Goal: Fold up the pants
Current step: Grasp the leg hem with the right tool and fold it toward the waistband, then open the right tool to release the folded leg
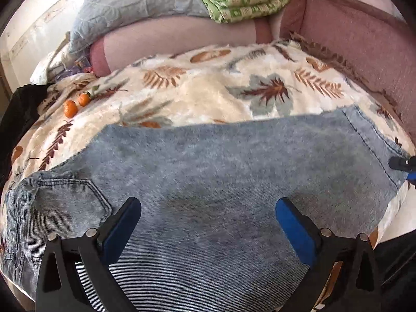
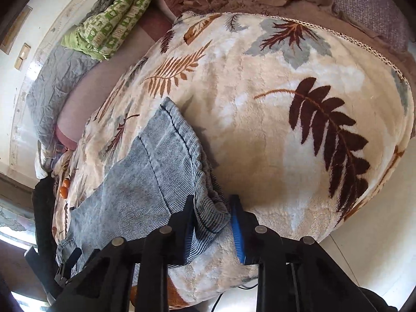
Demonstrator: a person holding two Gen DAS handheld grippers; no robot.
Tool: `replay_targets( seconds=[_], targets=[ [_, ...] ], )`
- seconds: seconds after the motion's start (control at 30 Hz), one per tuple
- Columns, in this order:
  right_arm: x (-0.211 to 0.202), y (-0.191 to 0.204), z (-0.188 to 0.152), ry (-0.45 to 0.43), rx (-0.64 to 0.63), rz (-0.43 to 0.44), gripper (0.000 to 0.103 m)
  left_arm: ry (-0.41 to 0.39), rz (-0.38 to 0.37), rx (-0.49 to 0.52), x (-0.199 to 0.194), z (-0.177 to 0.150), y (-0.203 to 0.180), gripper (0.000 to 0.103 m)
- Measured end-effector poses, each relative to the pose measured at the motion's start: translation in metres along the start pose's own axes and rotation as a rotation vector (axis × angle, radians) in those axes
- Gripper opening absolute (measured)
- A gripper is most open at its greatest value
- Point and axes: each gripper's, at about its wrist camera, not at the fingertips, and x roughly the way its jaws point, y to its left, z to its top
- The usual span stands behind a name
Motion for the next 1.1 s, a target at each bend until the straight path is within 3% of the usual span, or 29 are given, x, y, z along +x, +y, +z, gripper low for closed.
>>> replay_targets(
  seconds=[0.03, 0.07, 0.1, 0.13, 0.3, 0.47, 0.57, 0.67, 0.8, 0.83, 0.93, 1.03, 1.1],
  targets=[
    [-0.002, 0.003, 0.001, -0.003, -0.013, -0.006, 0.027, 0.026, 0.03, 0.013, 0.007, -0.001, -0.001, 0.103],
    [-0.003, 0.007, 0.002, -0.005, -0.023, -0.012, 0.027, 0.119, 0.023, 0.056, 0.025, -0.004, -0.007, 0.103],
    [-0.005, 0.011, 0.003, -0.006, -0.033, -0.016, 0.026, 0.139, 0.018, 0.081, 0.034, -0.006, -0.009, 0.103],
    [-0.008, 0.016, 0.005, -0.009, -0.043, -0.016, 0.026, 0.098, 0.005, 0.08, 0.029, -0.005, -0.007, 0.103],
    [-0.031, 0.072, 0.006, -0.048, -0.135, 0.027, 0.026, 0.131, -0.074, 0.028, 0.024, 0.001, 0.011, 0.103],
    [-0.052, 0.187, -0.034, -0.082, -0.391, 0.133, 0.026, 0.041, -0.094, -0.205, -0.015, 0.005, 0.08, 0.103],
    [-0.045, 0.252, -0.09, -0.051, -0.576, 0.201, 0.026, -0.041, -0.074, -0.39, -0.049, -0.005, 0.144, 0.103],
    [-0.008, 0.289, -0.155, 0.042, -0.722, 0.227, 0.026, -0.086, -0.03, -0.516, -0.073, -0.024, 0.195, 0.103],
    [0.084, 0.277, -0.208, 0.276, -0.701, 0.237, 0.037, -0.065, -0.006, -0.558, -0.081, -0.041, 0.223, 0.103],
    [0.076, 0.273, -0.208, 0.21, -0.69, 0.278, 0.036, -0.057, -0.012, -0.552, -0.081, -0.043, 0.223, 0.103],
    [0.052, 0.262, -0.191, 0.243, -0.608, 0.391, 0.07, -0.068, -0.066, -0.535, -0.085, -0.043, 0.209, 0.103],
    [0.019, 0.229, -0.161, 0.146, -0.496, 0.441, 0.072, -0.096, -0.191, -0.499, -0.092, -0.033, 0.181, 0.103],
    [0.013, 0.2, -0.141, 0.131, -0.376, 0.458, 0.073, -0.11, -0.268, -0.461, -0.091, -0.026, 0.156, 0.103]
  ],
)
